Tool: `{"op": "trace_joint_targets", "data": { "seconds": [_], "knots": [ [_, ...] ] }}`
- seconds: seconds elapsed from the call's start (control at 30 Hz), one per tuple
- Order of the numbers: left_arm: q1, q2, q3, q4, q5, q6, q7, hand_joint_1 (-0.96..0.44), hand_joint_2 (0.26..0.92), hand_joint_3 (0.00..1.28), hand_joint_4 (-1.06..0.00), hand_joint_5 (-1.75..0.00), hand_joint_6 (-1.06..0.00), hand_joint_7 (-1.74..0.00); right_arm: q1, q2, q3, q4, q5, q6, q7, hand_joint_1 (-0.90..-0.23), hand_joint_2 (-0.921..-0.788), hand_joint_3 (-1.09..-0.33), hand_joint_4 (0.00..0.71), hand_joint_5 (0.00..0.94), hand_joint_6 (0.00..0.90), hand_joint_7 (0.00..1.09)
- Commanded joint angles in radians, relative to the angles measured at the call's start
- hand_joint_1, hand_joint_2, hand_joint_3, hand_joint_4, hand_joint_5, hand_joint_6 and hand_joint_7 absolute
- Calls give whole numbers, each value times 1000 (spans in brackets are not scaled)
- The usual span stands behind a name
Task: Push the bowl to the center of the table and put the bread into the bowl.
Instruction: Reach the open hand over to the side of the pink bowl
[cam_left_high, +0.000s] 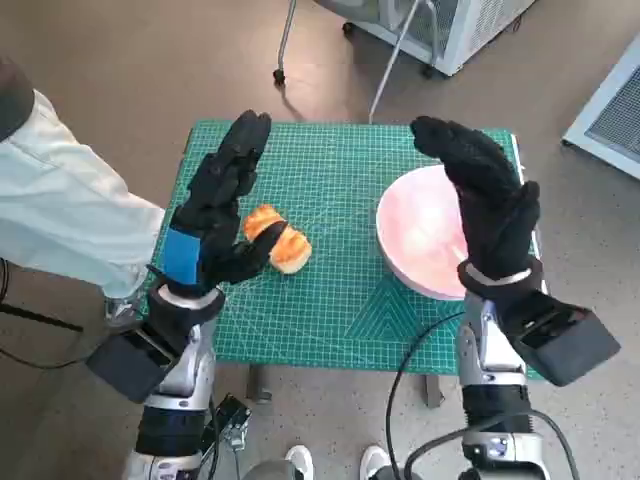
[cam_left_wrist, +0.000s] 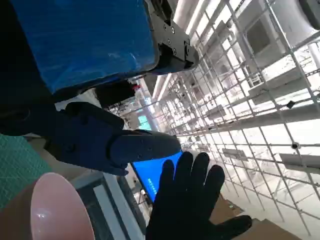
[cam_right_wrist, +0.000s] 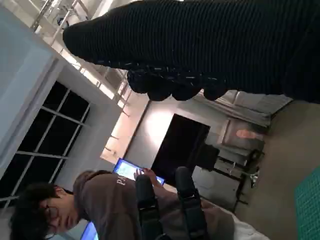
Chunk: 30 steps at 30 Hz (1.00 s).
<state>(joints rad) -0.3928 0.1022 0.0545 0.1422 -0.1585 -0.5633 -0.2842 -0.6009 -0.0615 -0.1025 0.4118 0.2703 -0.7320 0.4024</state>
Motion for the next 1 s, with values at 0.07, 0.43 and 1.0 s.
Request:
{"op": "trace_joint_targets", "data": {
  "seconds": [0.07,0.43,1.0],
  "knots": [
    [10,5,4,1,-6,-5,-2,-473,921,317,-247,-1,-347,-16,27,-1,-4,13,-8,9,-12,-648,-921,-746,275,6,-1,722],
    [12,17,8,5,-11,-4,-10,-474,921,316,-248,-1,-347,-16,37,-1,-10,12,-15,3,-27,-633,-921,-749,274,5,-1,731],
    [7,27,14,18,-15,-4,-19,-469,921,316,-248,-1,-346,-14,44,-52,-72,49,23,-24,-24,-639,-921,-757,266,1,-1,743]
  ]
}}
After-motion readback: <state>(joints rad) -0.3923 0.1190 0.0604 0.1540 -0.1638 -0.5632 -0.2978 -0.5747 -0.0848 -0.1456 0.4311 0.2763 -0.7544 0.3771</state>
